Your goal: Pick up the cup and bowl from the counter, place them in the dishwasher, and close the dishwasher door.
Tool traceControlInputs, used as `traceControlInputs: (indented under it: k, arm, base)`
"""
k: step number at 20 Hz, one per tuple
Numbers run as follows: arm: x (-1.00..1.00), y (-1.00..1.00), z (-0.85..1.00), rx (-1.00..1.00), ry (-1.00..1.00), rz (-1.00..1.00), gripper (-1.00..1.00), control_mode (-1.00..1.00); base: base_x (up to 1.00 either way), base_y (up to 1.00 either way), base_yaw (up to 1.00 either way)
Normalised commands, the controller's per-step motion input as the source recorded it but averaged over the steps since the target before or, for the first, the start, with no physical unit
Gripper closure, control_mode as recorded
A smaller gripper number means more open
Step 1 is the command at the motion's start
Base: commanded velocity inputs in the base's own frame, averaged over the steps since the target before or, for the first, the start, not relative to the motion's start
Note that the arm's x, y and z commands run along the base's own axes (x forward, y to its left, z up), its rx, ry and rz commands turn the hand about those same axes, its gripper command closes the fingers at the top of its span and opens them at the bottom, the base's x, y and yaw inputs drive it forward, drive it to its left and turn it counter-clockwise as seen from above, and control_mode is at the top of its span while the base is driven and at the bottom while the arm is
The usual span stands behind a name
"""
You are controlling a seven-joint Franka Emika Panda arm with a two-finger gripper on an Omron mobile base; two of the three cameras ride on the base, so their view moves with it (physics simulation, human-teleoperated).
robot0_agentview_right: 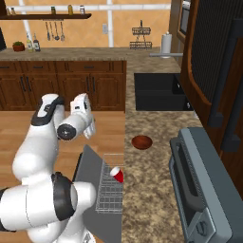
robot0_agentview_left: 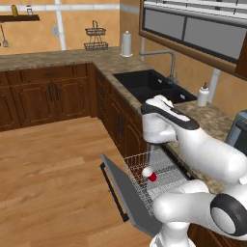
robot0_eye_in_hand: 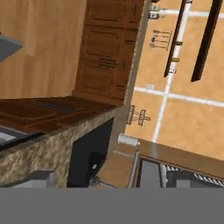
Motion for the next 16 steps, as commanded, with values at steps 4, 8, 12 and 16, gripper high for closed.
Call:
traceControlInputs:
  k: [4,8,12,16]
  arm:
    - [-0.1,-0.03,0.41,-1.0,-0.01,0.38,-1.0,-1.0]
    - [-0.03,-0.25,0.15,-1.0,-0.16,0.18,-1.0,-1.0]
    - [0.0,-0.3,0.31,-0.99,-0.03,0.15,-1.0,-1.0]
    - [0.29,-0.25,-0.31,-0.55,0.64,0.23,-1.0,-1.0]
  base:
    - [0.0,0.0,0.0]
    - [0.0,0.0,0.0]
    - [0.0,0.0,0.0]
    - [0.0,0.0,0.0]
